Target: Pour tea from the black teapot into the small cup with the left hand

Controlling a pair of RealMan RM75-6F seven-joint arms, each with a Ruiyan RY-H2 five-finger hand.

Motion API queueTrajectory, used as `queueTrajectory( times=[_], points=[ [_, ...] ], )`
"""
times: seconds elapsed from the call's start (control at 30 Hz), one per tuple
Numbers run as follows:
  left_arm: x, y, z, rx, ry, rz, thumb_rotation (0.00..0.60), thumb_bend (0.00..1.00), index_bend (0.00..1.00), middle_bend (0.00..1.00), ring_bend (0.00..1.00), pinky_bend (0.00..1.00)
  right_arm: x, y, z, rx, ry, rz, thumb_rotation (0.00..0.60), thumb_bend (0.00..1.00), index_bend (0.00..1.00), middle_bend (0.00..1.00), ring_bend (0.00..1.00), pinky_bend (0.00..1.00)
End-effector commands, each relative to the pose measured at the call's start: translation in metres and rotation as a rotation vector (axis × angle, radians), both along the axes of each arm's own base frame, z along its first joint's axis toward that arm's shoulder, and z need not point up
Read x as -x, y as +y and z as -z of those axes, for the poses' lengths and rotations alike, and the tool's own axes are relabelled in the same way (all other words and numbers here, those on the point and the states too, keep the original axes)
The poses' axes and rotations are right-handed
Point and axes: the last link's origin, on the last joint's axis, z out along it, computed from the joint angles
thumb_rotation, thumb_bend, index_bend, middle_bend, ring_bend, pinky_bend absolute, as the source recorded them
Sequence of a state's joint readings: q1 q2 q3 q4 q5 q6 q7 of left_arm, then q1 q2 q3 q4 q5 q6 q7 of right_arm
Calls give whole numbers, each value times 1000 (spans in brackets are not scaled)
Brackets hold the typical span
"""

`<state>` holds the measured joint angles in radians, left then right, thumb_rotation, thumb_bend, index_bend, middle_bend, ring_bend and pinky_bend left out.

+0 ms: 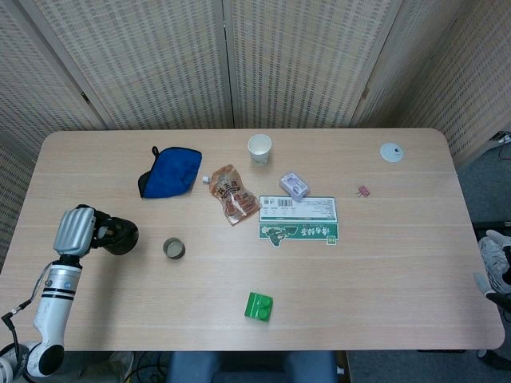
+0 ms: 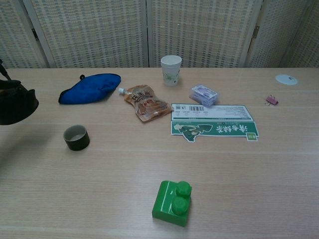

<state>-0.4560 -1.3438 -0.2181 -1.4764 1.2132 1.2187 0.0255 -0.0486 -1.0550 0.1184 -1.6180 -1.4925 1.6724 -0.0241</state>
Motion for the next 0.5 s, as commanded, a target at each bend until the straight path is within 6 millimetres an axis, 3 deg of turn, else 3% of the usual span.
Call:
queueTrajectory(
  times=[0.03,0.13,0.2,0.27,0.5],
  points=[
    [-5,0,0,-19,-9,2,553,257,1000,1000,969,442,1,1,0,1,-1,2,600,190,260,318,236,160],
    [-8,0,0,-28,-15,4,507,257,1000,1000,975,454,1,3,-1,4,-1,3,600,190,260,318,236,160],
    [-10,0,0,-32,-18,6,414,258,1000,1000,976,454,2,4,-2,6,-2,4,600,190,260,318,236,160],
    [-12,1,1,-34,-22,6,365,258,1000,1000,976,454,3,5,-2,8,-3,6,600,190,260,318,236,160],
    [-18,4,6,-38,-13,17,341,327,1000,1000,977,473,5,8,-3,13,-5,10,600,191,260,318,236,160]
  ],
)
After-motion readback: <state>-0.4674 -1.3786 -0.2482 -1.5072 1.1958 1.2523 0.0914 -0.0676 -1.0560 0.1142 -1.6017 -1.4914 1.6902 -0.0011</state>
